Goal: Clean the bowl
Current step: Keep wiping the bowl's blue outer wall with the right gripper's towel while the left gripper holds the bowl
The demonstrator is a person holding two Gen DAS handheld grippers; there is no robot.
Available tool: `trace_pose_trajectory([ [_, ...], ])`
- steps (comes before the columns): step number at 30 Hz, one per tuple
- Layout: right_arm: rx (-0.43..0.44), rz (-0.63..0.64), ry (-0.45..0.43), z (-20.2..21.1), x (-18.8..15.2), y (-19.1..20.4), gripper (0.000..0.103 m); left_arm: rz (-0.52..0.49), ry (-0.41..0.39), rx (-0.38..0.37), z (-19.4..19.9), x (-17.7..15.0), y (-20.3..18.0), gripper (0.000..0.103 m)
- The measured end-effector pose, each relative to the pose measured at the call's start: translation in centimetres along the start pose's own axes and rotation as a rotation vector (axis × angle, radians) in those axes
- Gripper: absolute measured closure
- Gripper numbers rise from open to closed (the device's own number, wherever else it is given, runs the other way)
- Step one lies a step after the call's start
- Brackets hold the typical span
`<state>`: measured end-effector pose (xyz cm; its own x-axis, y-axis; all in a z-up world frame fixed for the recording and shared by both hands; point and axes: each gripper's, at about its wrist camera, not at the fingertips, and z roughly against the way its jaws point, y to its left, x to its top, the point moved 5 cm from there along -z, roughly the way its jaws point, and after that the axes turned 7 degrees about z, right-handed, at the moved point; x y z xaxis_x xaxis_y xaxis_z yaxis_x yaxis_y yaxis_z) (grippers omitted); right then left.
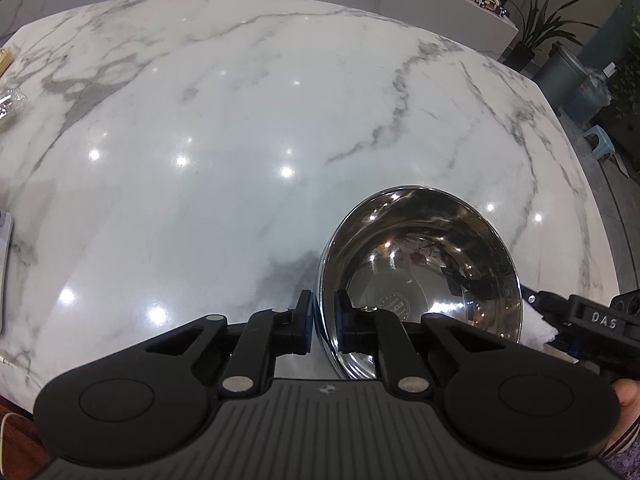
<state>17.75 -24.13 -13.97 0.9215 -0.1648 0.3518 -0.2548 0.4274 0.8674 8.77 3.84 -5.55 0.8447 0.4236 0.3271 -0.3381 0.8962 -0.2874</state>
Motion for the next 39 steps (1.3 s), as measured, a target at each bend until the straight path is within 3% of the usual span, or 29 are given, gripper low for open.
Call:
trace_pose_trajectory([
  [9, -0.050, 0.040, 0.041, 0.5, -1.4, 0.6, 0.093, 0.065, 0.050, -0.016, -0.1, -1.4, 0.5, 0.066],
  [11, -0.054, 0.044, 0.042, 0.6, -1.7, 0.9, 0.093, 0.052, 0.046, -0.014, 0.2, -1.6, 0.4, 0.066],
  [15, -0.059, 0.048, 0.032, 1.2, -1.9, 1.4, 0.093, 0.018, 0.039, -0.016, 0.5, -1.6, 0.0, 0.082],
  [17, -0.057, 0.042, 0.012, 1.2, -1.8, 1.8, 0.093, 0.003, 0.033, -0.010, 0.5, -1.5, -0.2, 0.084],
  [19, -0.053, 0.034, -0.006, -0.9, -1.1, 3.1, 0.093, -0.005, 0.029, -0.005, 0.5, -1.4, -0.2, 0.085],
  [28, 0.109, -0.005, -0.164, 2.3, -1.1, 3.1, 0.093, -0.020, -0.006, 0.020, 0.1, 0.1, -0.7, 0.092],
  [35, 0.085, 0.008, -0.124, 2.6, -1.4, 2.5, 0.093, -0.030, -0.022, 0.033, -0.3, 0.6, -1.1, 0.092],
  [39, 0.024, 0.012, -0.086, 2.2, -1.8, 1.9, 0.093, -0.029, -0.026, 0.036, -0.3, 0.6, -1.1, 0.092],
])
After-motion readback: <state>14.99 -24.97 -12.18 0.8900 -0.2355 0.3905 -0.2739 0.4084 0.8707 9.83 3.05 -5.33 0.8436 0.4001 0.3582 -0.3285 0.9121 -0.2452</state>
